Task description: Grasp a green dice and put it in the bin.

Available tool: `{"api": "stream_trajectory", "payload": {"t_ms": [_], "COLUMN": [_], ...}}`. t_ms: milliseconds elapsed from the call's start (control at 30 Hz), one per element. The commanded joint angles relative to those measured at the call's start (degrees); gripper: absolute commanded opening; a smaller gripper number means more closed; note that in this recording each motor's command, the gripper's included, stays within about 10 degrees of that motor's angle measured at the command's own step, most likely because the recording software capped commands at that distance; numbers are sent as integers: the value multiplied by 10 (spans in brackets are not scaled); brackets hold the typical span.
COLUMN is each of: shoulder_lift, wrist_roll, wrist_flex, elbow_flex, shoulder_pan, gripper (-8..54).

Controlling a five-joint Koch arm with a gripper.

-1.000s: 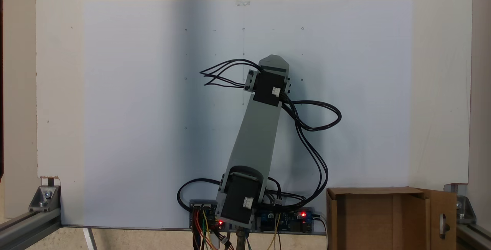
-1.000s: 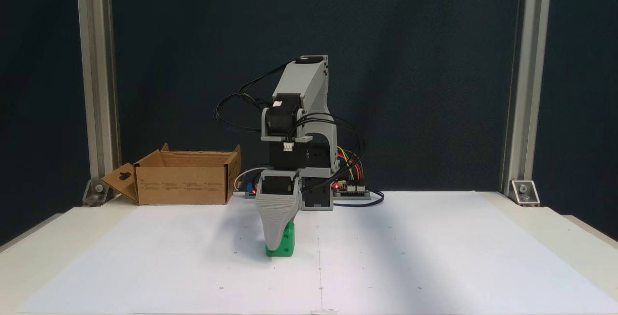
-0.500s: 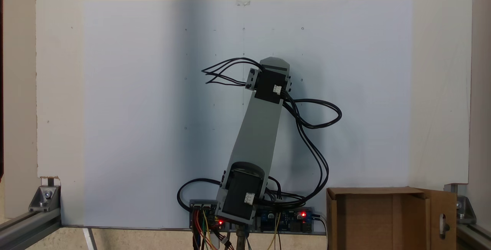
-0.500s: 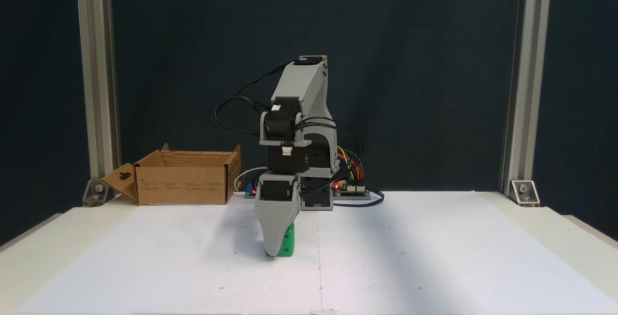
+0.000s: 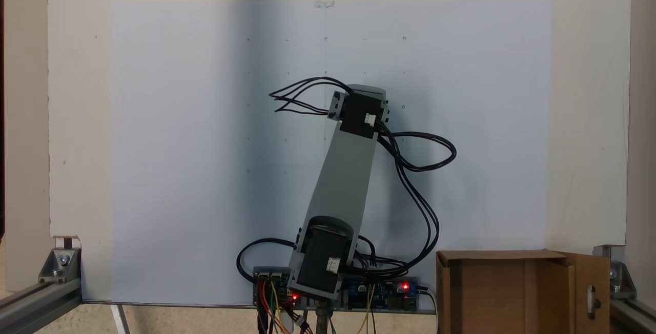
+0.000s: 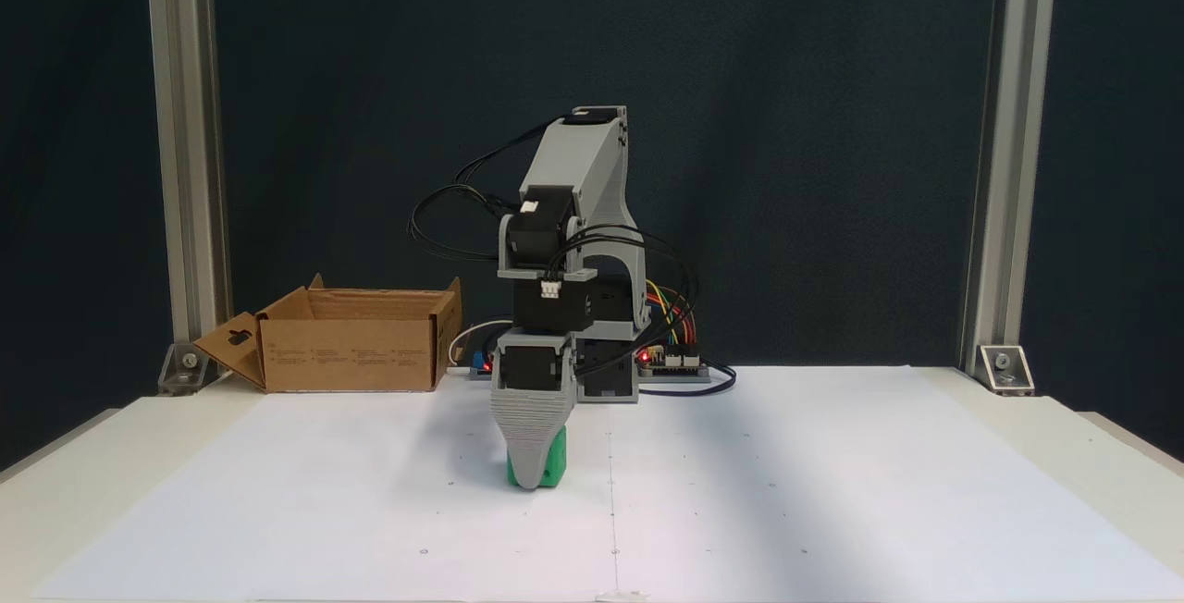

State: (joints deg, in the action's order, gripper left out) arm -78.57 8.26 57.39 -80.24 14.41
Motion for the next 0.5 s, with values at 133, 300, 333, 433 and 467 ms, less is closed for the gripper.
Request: {"api": "stream_trajectory", "payload": {"t_ms": [133, 300, 333, 433, 467], "shoulder_lift": [-51, -83, -92, -96, -96], "wrist_roll": [-8, -14, -14, -14, -14], "wrist_flex": [61, 157, 196, 291, 316], "elbow_flex": [20, 106, 145, 257, 293], "shoulder_pan": [-3, -3, -3, -4, -5], "gripper": [117, 116, 116, 116, 116]}}
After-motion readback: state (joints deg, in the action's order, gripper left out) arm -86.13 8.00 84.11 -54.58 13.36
